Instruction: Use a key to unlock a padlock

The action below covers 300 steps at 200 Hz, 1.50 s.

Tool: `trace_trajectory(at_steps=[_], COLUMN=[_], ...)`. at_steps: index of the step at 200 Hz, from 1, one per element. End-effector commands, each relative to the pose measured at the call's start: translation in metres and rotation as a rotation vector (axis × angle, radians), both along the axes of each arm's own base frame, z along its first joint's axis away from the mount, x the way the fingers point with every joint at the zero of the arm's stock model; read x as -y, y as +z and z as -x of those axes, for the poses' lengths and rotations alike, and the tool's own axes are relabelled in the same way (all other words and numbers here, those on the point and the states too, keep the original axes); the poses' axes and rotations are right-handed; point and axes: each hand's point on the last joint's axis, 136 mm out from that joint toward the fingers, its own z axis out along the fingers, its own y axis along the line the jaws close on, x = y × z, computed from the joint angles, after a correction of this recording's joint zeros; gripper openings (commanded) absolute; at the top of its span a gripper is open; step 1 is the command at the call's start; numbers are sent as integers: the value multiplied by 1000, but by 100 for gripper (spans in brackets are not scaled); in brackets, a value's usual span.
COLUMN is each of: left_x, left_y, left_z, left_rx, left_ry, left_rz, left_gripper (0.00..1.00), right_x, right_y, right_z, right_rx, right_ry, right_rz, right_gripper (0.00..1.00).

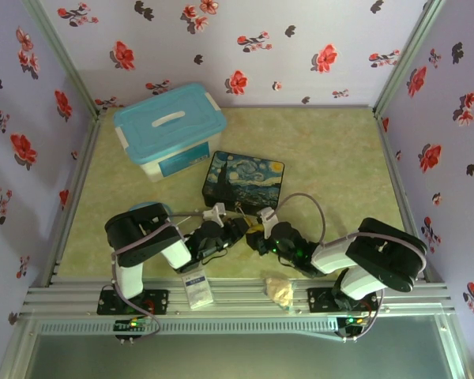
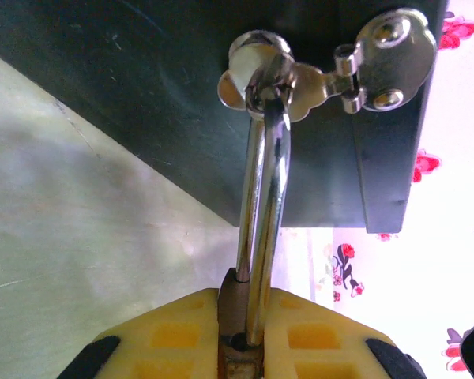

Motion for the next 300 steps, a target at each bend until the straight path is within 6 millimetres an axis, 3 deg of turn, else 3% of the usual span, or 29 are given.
trace_trajectory(at_steps=[1, 16, 66, 89, 112, 139, 175, 228, 300], left_x=[-14, -19, -26, -26, -27, -28, -42, -61, -65], left_y=[-5, -12, -23, -21, -29, -39, -47, -37, -22], left_z=[-4, -3, 0, 1, 3, 5, 3, 0, -2], left_rx=[14, -1, -18, -12, -33, -63, -64, -17, 64], left_ry=[45, 56, 40, 21, -5, -21, -25, -48, -140], left_rz=[-40, -57, -197, -256, -313, -338, -415, -601, -901], left_gripper=[3, 2, 4, 6, 7, 10, 16, 23, 26], right_x=[12, 23, 32, 38, 37, 50, 49, 55, 54], right_y=[10, 14, 38, 35, 31, 23, 11, 5, -3], right_z=[-11, -19, -34, -44, -50, -60, -60, -59, -57], right_rx=[-61, -115, -75, -77, -86, -99, -135, -142, -157], right_ry=[-103, -183, -276, -342, -372, -484, -489, -517, -509], right_rz=[-105, -147, -165, -96, -78, -26, 16, 22, 35], right_gripper=[39, 46, 42, 39, 39, 39, 39, 40, 39])
